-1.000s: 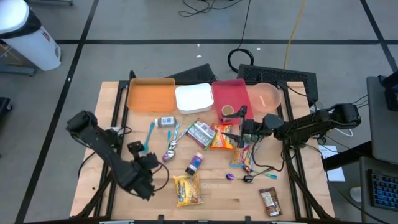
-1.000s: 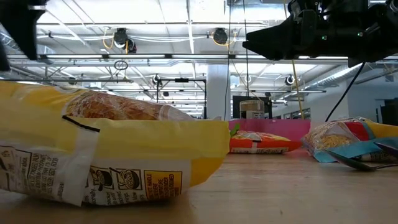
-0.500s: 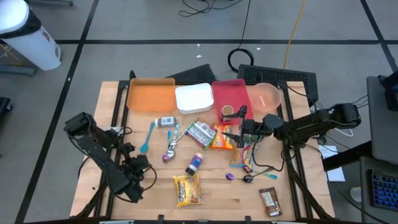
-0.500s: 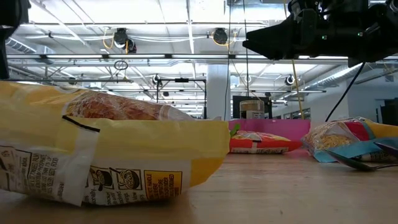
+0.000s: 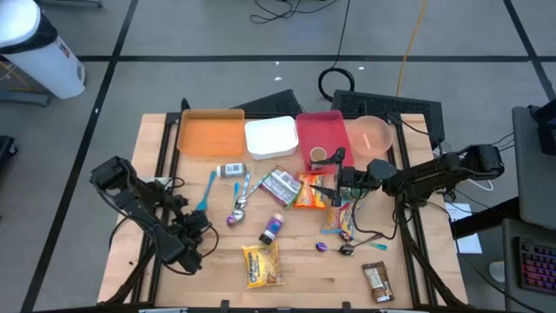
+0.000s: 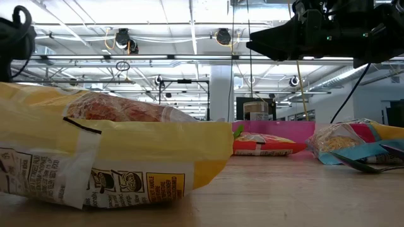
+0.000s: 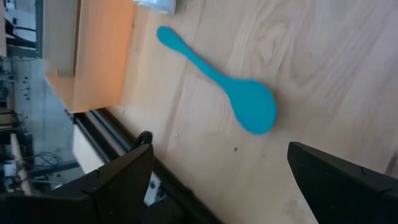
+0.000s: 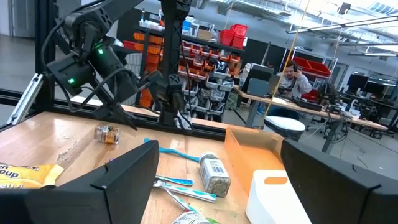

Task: Pick & Place Food Item
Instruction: Put the blue baby spoon into the orange bin

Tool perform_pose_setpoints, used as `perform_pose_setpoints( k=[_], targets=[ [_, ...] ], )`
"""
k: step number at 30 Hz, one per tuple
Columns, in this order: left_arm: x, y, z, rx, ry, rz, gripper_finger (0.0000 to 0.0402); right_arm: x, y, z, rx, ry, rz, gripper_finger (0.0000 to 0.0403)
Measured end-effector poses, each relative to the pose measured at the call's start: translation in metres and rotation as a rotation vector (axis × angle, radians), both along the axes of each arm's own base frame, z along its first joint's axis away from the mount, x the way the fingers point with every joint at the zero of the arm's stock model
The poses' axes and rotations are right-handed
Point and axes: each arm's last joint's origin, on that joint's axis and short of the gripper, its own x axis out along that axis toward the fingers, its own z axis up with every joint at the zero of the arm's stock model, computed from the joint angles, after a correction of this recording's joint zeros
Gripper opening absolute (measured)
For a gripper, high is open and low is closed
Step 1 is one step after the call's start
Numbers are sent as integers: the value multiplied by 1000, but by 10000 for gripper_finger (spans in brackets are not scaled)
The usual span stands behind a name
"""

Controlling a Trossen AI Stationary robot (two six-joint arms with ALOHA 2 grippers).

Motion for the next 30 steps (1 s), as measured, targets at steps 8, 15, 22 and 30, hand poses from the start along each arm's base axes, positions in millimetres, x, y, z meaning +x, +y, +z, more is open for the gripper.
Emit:
perform_pose_setpoints(
  k=[8,15,22,30],
  targets=[
    [2,-1,-1,3,-89,44,379,0,0,0,12,0,1,329],
    [3,0,-1,13,-113,46,379,0,0,0,17,3,2,329],
    [9,2,-2,-21,-23,-38,379,0,0,0,18,3,2,329],
    [27,11,-8,-101,66,-130,379,0,0,0,18,3,2,329]
  ],
)
